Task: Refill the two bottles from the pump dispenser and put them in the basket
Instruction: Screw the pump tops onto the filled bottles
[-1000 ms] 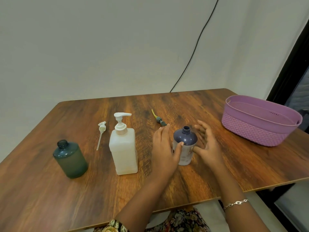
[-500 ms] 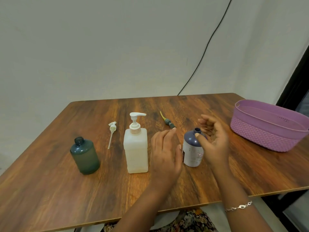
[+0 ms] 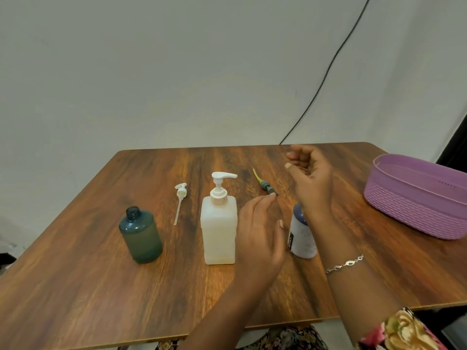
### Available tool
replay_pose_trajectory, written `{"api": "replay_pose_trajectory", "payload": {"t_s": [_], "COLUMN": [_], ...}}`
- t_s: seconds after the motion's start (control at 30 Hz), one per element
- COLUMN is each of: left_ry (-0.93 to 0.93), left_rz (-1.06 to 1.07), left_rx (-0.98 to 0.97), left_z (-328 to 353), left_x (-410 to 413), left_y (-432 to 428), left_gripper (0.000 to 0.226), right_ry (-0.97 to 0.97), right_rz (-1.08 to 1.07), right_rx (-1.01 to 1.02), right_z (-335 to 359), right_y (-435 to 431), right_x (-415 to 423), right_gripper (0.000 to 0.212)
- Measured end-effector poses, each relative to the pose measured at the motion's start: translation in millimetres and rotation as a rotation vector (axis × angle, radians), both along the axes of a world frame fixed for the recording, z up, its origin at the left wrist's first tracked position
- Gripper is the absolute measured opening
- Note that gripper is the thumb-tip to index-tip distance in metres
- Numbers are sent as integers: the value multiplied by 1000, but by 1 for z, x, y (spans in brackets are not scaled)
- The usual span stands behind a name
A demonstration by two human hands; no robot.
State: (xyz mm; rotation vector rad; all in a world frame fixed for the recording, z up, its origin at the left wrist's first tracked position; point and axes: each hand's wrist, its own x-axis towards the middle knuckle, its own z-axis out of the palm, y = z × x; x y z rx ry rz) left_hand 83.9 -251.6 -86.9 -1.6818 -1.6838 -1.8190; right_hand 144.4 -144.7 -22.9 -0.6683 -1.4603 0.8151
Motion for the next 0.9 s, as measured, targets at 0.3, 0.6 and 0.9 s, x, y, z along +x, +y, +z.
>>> {"api": "replay_pose_trajectory", "payload": {"t_s": [0.3, 0.6, 0.9], "left_ry": [56, -138, -417], "left_rz": [223, 344, 97], "left_rx": [165, 6, -259], "left_z": [1, -20, -31], "left_x": [-40, -97, -137], "left_y": [-38, -33, -14], "left_gripper": [35, 37, 95], "right_ry": [83, -229, -972], "right_rz": [-93, -306, -414], "right_rx": [-146, -224, -124], "right_z": [-14, -54, -108], "right_y": [20, 79, 131], "right_x": [-50, -105, -123], "right_gripper": [22, 11, 30]}}
